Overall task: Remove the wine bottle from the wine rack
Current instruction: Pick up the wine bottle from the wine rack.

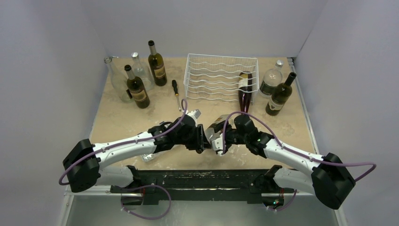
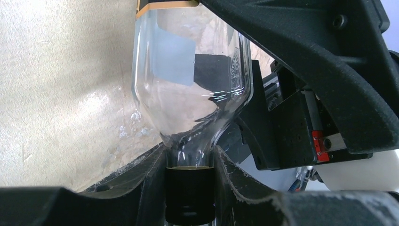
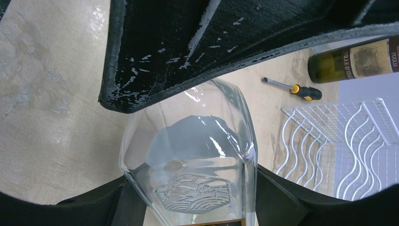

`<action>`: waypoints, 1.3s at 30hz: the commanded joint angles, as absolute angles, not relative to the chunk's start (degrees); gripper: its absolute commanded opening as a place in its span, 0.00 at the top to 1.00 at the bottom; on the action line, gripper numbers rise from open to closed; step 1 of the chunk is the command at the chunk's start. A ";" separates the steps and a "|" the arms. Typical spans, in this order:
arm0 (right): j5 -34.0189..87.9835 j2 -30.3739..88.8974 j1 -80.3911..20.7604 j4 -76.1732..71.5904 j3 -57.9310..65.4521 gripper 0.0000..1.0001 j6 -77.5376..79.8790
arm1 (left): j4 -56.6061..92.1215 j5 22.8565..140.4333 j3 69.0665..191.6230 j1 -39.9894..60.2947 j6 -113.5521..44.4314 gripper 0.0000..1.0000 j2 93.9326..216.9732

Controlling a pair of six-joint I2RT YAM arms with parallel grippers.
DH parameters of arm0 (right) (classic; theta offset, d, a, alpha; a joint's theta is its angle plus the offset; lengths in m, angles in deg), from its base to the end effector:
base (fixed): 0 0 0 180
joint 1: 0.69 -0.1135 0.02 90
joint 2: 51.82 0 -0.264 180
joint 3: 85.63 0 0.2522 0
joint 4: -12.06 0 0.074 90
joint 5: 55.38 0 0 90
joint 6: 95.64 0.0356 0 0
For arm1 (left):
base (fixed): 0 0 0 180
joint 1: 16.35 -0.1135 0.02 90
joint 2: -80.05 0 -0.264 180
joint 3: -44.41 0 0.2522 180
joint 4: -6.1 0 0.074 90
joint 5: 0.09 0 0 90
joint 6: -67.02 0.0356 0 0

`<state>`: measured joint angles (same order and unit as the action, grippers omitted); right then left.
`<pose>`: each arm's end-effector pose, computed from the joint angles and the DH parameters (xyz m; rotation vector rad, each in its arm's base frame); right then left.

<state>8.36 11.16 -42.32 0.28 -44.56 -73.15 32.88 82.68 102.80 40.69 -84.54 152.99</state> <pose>0.1556 0.1594 0.1958 -1.8481 0.9957 0.2239 0.1425 -0.2279 0.2303 -0.0283 2.5981 -1.0937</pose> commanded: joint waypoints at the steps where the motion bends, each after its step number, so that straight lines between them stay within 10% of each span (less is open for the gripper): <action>1: 5.80 10.52 -42.17 -1.44 -41.81 0.78 -70.61 | 25.35 80.24 102.76 41.31 -86.48 0.63 148.95; 20: -2.58 8.95 -38.56 -6.28 -39.26 0.84 -67.81 | 22.27 82.97 94.55 41.31 -84.42 0.19 136.17; 39: -9.89 8.78 -34.33 -7.78 -36.54 0.90 -61.31 | 27.11 87.32 89.45 41.31 -58.06 0.11 110.84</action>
<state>-5.47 9.59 -35.28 -8.59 -40.41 -65.74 31.28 88.06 90.97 41.10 -70.01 116.17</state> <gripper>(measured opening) 0.726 0.882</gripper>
